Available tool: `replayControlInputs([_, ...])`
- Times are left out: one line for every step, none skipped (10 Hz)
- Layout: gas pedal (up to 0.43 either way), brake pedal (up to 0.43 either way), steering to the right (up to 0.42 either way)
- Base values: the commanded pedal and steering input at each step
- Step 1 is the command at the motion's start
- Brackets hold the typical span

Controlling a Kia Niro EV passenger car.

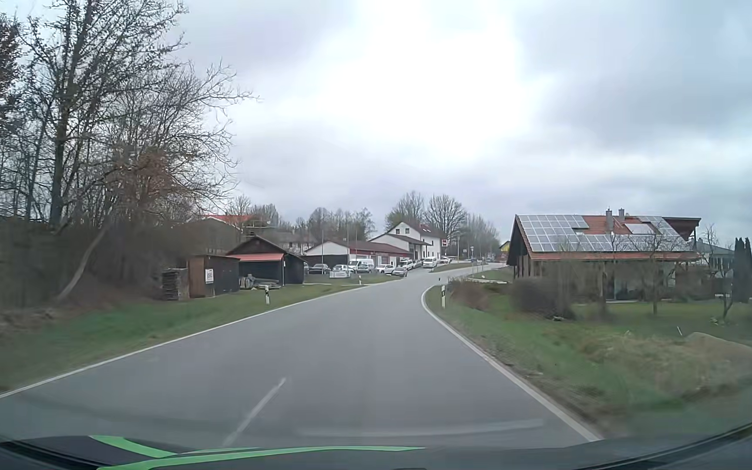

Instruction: Follow the waypoints while adhering to traffic rules and regulations

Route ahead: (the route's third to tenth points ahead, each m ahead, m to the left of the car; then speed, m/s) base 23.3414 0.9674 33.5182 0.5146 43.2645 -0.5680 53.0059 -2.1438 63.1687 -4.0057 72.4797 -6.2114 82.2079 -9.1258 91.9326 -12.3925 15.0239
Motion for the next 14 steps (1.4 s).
replayControlInputs([0.118, 0.0, 0.015])
replayControlInputs([0.118, 0.0, 0.014])
replayControlInputs([0.118, 0.0, 0.01])
replayControlInputs([0.118, 0.0, 0.01])
replayControlInputs([0.118, 0.0, 0.009])
replayControlInputs([0.118, 0.0, 0.009])
replayControlInputs([0.118, 0.0, 0.009])
replayControlInputs([0.118, 0.0, 0.008])
replayControlInputs([0.13, 0.0, 0.007])
replayControlInputs([0.13, 0.0, 0.007])
replayControlInputs([0.13, 0.0, 0.007])
replayControlInputs([0.13, 0.0, 0.007])
replayControlInputs([0.13, 0.0, 0.008])
replayControlInputs([0.13, 0.0, 0.01])
